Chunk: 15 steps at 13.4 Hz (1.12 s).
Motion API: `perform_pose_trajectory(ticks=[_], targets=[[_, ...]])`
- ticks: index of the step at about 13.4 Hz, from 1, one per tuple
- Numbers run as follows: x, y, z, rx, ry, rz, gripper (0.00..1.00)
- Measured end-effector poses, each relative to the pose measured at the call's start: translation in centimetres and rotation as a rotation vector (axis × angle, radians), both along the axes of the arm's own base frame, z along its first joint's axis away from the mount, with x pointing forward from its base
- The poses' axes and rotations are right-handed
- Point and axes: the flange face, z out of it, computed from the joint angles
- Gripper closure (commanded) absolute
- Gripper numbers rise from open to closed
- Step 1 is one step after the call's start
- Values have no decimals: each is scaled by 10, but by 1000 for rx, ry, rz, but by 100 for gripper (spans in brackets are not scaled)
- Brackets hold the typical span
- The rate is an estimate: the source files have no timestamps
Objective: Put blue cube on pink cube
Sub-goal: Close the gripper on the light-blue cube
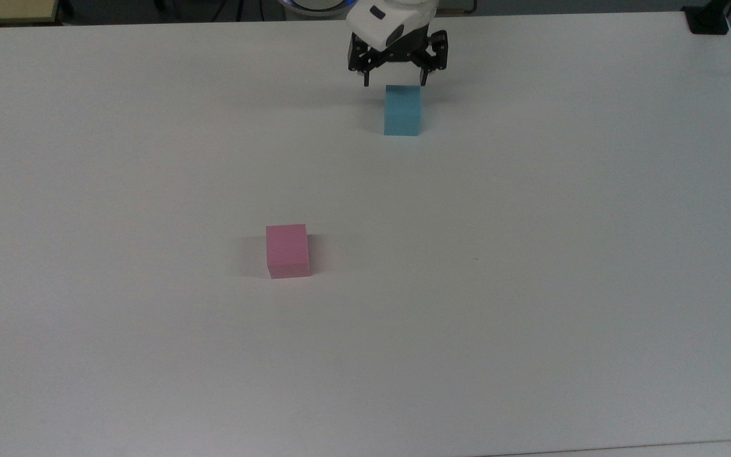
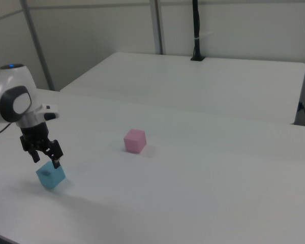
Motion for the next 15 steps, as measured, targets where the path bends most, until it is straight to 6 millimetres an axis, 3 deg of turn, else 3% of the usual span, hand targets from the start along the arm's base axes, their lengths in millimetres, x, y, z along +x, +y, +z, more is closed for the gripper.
perform_pose_trajectory(ticks=[3, 11, 12, 14, 15], targets=[[11, 4, -27, 9, -10, -15, 0], [8, 15, -38, 3, 7, -33, 0], [8, 16, -43, 2, 12, -32, 9], [11, 17, -55, 5, 11, -32, 52], [12, 18, -59, 5, 13, -32, 60]])
